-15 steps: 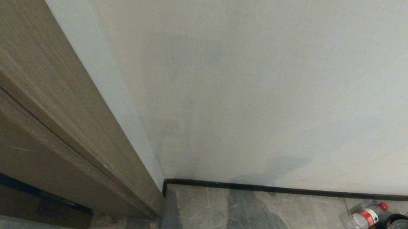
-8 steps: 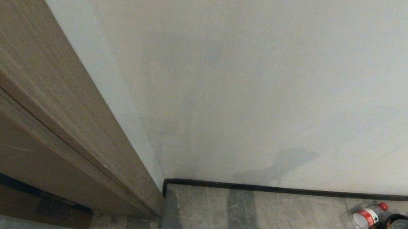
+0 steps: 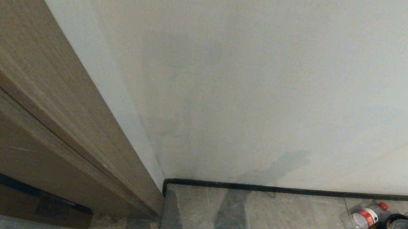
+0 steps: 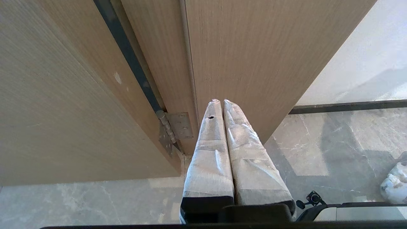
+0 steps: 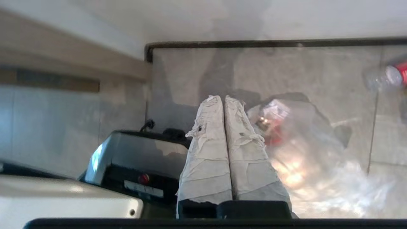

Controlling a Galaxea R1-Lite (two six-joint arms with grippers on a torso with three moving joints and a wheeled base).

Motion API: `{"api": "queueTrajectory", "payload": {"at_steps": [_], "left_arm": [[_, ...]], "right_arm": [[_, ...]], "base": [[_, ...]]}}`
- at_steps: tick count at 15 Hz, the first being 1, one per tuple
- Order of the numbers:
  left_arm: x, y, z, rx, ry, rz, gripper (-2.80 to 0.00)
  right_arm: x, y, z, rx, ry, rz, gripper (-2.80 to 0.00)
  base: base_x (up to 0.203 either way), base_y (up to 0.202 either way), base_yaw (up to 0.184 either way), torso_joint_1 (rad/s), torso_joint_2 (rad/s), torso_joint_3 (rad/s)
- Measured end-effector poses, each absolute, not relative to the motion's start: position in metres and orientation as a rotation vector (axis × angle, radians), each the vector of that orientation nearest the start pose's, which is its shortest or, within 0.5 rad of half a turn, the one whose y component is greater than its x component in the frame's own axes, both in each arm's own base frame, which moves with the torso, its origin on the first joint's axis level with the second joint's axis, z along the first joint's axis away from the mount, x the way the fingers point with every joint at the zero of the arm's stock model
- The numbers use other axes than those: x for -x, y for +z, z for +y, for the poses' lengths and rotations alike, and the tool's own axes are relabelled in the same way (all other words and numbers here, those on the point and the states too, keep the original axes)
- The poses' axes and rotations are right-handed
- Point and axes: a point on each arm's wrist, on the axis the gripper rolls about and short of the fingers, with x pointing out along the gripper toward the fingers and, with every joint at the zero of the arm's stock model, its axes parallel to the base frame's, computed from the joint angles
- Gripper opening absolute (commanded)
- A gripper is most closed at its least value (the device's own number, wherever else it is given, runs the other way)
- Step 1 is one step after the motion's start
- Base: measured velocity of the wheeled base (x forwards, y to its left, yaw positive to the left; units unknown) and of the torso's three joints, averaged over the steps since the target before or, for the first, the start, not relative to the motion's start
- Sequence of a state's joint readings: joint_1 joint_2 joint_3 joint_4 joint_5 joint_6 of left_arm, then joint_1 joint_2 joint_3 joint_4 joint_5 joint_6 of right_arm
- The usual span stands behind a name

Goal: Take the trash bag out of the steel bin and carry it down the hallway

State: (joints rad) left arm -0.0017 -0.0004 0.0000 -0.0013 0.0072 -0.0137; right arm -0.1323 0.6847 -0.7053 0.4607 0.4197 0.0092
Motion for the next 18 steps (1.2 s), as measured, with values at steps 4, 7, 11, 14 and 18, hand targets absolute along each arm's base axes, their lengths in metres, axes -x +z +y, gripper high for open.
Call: {"api": "queueTrajectory", "payload": {"at_steps": [4, 7, 11, 14, 18], "left_arm": [[0.023, 0.076, 0.000, 0.013, 0.006, -0.002, -2.80], [0.023, 0.076, 0.000, 0.013, 0.006, -0.002, -2.80], [0.023, 0.076, 0.000, 0.013, 0.006, -0.002, -2.80], [0.023, 0.076, 0.000, 0.013, 0.006, -0.002, -2.80], [0.023, 0.076, 0.000, 0.013, 0.005, -0.002, -2.80]], "right_arm": [[-0.008, 0.193, 0.007, -0.117, 0.205, 0.383, -2.80], [0.007, 0.150, 0.007, -0.064, 0.126, 0.338, -2.80], [0.001, 0.097, 0.002, 0.000, -0.023, 0.277, -2.80], [0.002, 0.084, 0.000, 0.015, -0.047, 0.231, -2.80], [0.017, 0.078, 0.000, 0.040, 0.001, 0.084, -2.80]], "base": [[0.000, 0.000, 0.000, 0.000, 0.00, 0.000], [0.000, 0.000, 0.000, 0.000, 0.00, 0.000], [0.000, 0.000, 0.000, 0.000, 0.00, 0.000], [0.000, 0.000, 0.000, 0.000, 0.00, 0.000], [0.000, 0.000, 0.000, 0.000, 0.00, 0.000]]}}
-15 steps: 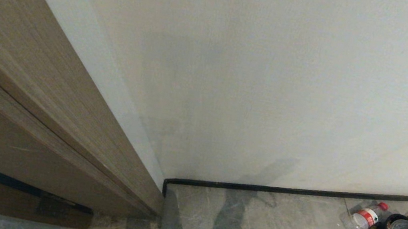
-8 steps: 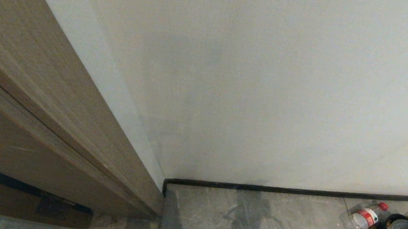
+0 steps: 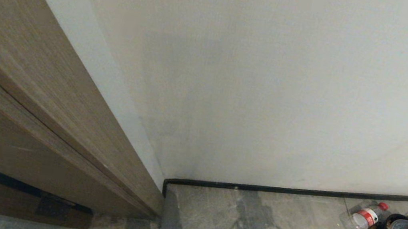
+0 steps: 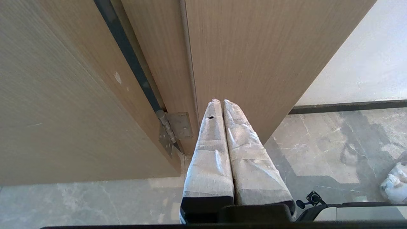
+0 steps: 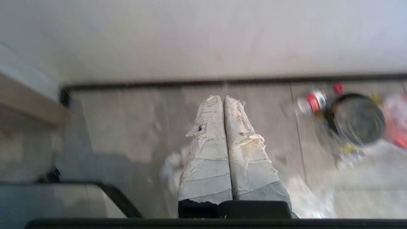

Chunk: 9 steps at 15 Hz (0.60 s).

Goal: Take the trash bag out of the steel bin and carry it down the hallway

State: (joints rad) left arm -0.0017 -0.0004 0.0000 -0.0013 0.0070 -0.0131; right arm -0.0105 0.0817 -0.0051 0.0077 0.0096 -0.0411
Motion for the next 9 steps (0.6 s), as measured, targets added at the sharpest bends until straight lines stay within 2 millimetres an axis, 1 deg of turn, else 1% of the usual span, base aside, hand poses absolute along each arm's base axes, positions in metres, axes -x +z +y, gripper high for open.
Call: {"api": "queueTrajectory", "payload": {"at_steps": [3, 9], "left_arm": [[0.0228, 0.0756, 0.0002, 0.013, 0.005, -0.002, -2.80], [0.0228, 0.0756, 0.0002, 0.009, 0.006, -0.002, -2.80]], "right_arm": [[0.0211, 0.0764, 0.0001, 0.017, 0.011, 0.025, -2.80], [0.0228, 0.0756, 0.0000, 0.017, 0.013, 0.004, -2.80]], "base": [[0.000, 0.000, 0.000, 0.000, 0.00, 0.000], [0.000, 0.000, 0.000, 0.000, 0.00, 0.000]]}}
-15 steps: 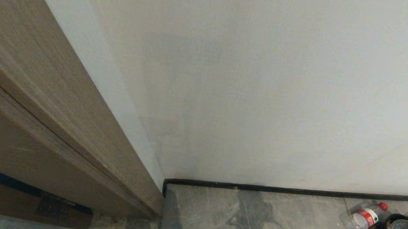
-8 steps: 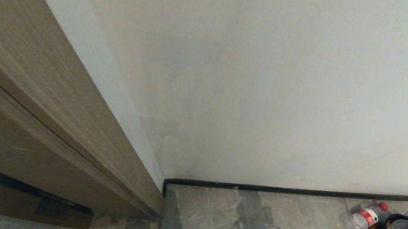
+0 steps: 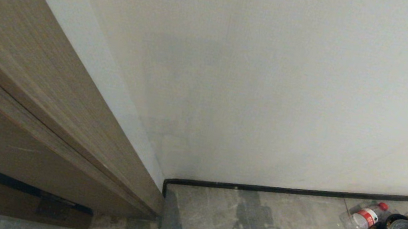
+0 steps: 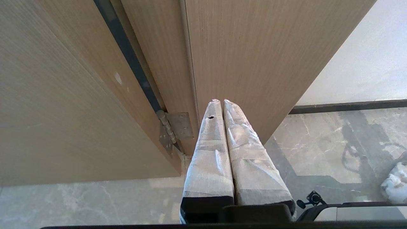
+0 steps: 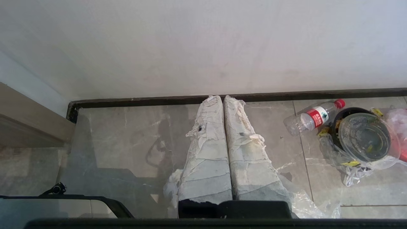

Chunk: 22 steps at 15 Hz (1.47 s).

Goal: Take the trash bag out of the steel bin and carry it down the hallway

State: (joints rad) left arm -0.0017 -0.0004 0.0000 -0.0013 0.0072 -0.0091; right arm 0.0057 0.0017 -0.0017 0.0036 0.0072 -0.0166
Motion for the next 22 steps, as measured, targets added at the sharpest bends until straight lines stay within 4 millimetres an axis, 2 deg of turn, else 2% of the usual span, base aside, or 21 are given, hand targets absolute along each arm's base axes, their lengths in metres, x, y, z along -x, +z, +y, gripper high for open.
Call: {"api": "queueTrajectory", "payload": {"at_steps": [4, 22], "left_arm": [[0.0228, 0.0756, 0.0002, 0.013, 0.006, -0.002, -2.80], [0.0228, 0.0756, 0.0002, 0.015, 0.006, -0.002, -2.80]], "right_arm": [[0.0229, 0.0756, 0.0000, 0.016, 0.013, 0.002, -2.80], [0.0228, 0.0753, 0.0001, 0.025, 0.015, 0.001, -2.80]], "base": [[0.000, 0.000, 0.000, 0.002, 0.00, 0.073], [0.000, 0.000, 0.000, 0.002, 0.00, 0.199]]}}
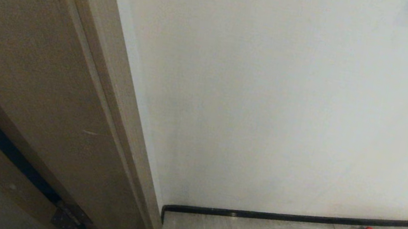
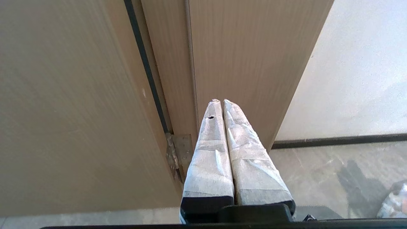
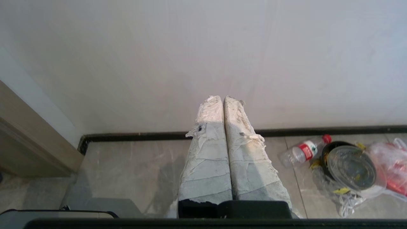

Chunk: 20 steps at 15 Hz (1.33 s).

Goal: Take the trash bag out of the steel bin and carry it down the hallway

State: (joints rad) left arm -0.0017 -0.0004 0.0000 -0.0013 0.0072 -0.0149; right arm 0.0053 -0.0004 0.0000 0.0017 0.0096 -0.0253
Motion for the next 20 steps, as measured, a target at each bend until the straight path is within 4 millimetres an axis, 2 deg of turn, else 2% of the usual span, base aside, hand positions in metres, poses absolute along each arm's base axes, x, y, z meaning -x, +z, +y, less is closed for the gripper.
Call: {"api": "queueTrajectory", "payload": {"at_steps": [4, 20], "left_arm": [[0.0228, 0.0756, 0.0002, 0.015, 0.006, -0.002, -2.80], [0.0228, 0.0756, 0.0002, 0.013, 0.006, -0.001, -2.80]], "right_arm": [[0.0228, 0.0754, 0.0001, 0.025, 0.016, 0.000, -2.80], [0.0228, 0.0756, 0.0001, 0.025, 0.015, -0.001, -2.80]], "base": [[0.000, 0.000, 0.000, 0.002, 0.00, 0.147], [0.000, 0.000, 0.000, 0.001, 0.00, 0.024]]}}
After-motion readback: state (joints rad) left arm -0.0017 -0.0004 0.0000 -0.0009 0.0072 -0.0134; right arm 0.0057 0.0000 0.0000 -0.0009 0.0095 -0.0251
